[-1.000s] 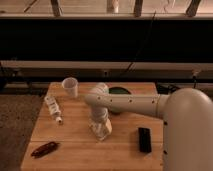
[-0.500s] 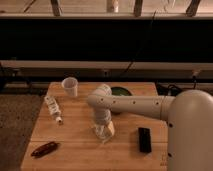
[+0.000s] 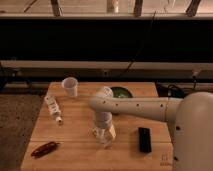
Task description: Wipe the white sponge on the table
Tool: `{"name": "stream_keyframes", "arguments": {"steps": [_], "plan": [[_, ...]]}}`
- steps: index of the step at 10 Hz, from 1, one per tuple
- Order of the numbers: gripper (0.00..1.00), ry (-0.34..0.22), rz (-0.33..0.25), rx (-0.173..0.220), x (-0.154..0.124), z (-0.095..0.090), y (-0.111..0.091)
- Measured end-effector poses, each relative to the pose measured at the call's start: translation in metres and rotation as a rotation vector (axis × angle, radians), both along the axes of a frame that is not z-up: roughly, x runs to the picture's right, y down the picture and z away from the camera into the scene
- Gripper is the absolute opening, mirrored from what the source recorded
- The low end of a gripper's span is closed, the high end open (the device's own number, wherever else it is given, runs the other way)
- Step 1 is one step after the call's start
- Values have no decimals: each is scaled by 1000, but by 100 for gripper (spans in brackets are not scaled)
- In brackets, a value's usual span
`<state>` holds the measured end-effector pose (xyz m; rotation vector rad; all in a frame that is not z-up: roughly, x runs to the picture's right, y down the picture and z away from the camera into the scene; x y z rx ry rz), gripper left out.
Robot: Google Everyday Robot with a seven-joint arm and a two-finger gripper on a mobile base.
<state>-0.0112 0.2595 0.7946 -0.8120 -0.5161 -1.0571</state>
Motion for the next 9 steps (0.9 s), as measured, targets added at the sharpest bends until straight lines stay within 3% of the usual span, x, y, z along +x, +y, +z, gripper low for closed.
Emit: {"name": "stream_keyframes", "arguments": {"steps": [4, 9], "plan": [[0, -32, -4, -19, -10, -12, 16], [0, -144, -19, -33, -58, -7, 24]]}}
